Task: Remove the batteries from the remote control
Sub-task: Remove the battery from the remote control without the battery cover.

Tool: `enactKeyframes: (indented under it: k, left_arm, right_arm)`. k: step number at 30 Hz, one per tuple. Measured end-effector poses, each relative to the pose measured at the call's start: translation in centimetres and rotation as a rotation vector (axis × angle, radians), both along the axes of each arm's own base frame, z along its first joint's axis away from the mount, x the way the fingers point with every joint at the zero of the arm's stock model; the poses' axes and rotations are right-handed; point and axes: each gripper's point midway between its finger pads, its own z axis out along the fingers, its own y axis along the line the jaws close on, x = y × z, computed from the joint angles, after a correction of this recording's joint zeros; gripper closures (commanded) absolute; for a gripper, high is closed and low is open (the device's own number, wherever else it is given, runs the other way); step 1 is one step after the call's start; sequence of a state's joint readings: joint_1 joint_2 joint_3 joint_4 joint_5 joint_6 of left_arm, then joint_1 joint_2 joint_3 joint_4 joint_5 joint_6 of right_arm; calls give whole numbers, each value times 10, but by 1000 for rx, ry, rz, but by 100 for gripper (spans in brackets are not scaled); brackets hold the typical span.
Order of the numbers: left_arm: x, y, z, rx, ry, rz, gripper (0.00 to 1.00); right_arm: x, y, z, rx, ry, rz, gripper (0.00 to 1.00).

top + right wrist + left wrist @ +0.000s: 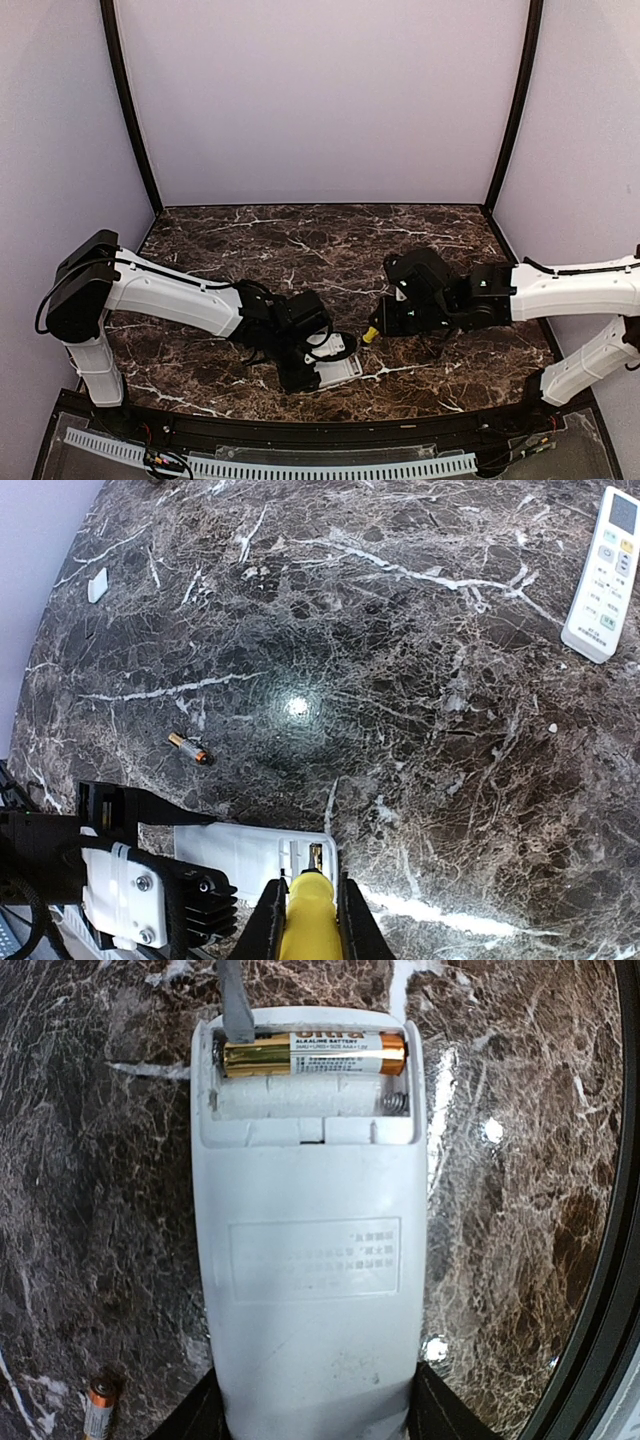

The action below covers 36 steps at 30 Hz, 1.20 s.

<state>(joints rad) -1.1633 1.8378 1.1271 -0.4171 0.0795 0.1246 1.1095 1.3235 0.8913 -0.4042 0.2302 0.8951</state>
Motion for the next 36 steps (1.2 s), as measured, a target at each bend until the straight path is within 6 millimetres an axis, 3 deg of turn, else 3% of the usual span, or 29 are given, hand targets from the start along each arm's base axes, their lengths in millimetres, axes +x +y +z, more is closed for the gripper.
enactKeyframes:
  k: [9, 24, 36]
  left_arm:
    - [0, 0, 0, 0, 0, 0, 58]
    - [0, -1, 0, 1, -2, -1, 58]
    - [0, -1, -1, 2, -2, -1, 60]
  right_arm:
    - [-4, 9, -3, -64, -2, 19, 100]
    - [-5, 3, -1, -107, -6, 15, 100]
    - [-6, 11, -9, -155, -22, 41, 100]
